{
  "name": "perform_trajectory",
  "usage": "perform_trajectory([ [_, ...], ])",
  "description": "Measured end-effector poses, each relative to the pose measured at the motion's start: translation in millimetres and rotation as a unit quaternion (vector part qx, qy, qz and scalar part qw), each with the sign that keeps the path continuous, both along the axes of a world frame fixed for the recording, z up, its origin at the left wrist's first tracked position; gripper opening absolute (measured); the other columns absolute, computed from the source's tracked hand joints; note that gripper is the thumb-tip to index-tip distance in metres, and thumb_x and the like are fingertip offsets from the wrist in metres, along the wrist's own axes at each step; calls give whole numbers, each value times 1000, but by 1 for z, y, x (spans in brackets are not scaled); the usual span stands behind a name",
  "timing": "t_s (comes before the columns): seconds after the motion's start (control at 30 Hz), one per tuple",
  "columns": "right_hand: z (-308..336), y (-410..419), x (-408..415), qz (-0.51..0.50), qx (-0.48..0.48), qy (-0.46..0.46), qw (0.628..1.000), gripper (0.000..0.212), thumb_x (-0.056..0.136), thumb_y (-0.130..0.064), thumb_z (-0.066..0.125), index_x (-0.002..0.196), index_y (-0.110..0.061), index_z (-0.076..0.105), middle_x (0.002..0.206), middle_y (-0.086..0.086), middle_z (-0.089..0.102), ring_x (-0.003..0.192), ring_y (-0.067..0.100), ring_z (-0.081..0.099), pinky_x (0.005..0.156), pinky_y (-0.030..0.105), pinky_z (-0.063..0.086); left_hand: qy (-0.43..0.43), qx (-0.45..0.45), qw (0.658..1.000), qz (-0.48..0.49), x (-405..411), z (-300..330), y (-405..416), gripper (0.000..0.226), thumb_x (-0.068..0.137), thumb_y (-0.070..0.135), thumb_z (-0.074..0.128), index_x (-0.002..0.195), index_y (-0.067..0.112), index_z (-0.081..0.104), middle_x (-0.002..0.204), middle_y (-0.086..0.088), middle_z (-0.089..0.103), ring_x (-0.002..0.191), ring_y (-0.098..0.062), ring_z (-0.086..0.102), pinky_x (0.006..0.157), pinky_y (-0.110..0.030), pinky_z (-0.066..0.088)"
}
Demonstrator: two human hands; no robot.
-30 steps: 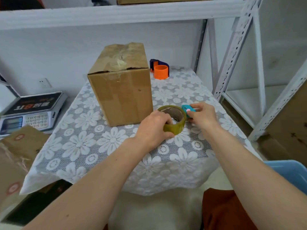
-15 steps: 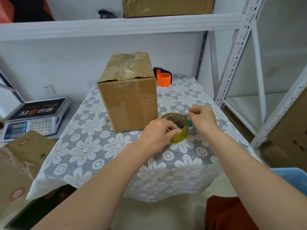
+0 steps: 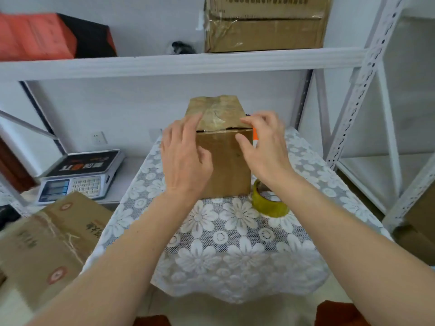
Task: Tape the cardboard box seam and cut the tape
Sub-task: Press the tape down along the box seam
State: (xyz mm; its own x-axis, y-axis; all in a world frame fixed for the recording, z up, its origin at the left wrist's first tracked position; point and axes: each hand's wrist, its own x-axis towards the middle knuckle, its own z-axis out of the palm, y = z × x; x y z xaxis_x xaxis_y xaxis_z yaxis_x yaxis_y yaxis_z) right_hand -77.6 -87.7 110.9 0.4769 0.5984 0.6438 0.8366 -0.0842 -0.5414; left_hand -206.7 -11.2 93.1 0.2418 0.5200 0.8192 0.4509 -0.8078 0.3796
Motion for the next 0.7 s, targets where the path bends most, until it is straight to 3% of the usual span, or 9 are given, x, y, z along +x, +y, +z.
perform_trajectory([
  [0.1,13,14,-9,35,-5,-48,998,32,87,-27,61,118,-17,61,128,6,48,121,24,39,103,35,33,69,-39,997,19,-10,-1,14,70,67,3,48,136,12,45,130,-11,55,126,-33,44,107,-50,32],
  [0.2,21,29,-10,44,-50,-17,998,34,88,-36,58,120,-23,61,133,3,45,126,24,34,107,36,29,108,-44,993,36,-14,-9,20,69,67,8,45,136,14,48,135,-6,55,126,-31,43,108,-52,30],
  [0.33,14,37,-7,38,-80,95,992,45,87,-43,59,129,-30,53,144,2,33,133,24,24,109,34,23,98,-34,993,51,-14,-16,21,70,65,9,44,135,16,50,138,-2,54,127,-33,40,108,-52,29],
  [0.43,5,38,-9,33,-54,151,987,43,85,-42,62,126,-30,57,141,1,34,133,22,22,102,25,21,90,-25,994,55,-13,-18,21,69,65,8,43,133,17,52,135,-3,54,126,-35,40,106,-53,32],
  [0.7,-2,44,-14,5,7,191,982,47,75,-44,72,118,-31,62,135,-4,37,127,18,30,93,23,26,40,-69,996,32,-10,-20,23,68,67,6,40,131,21,55,132,-1,53,120,-31,43,103,-47,35],
])
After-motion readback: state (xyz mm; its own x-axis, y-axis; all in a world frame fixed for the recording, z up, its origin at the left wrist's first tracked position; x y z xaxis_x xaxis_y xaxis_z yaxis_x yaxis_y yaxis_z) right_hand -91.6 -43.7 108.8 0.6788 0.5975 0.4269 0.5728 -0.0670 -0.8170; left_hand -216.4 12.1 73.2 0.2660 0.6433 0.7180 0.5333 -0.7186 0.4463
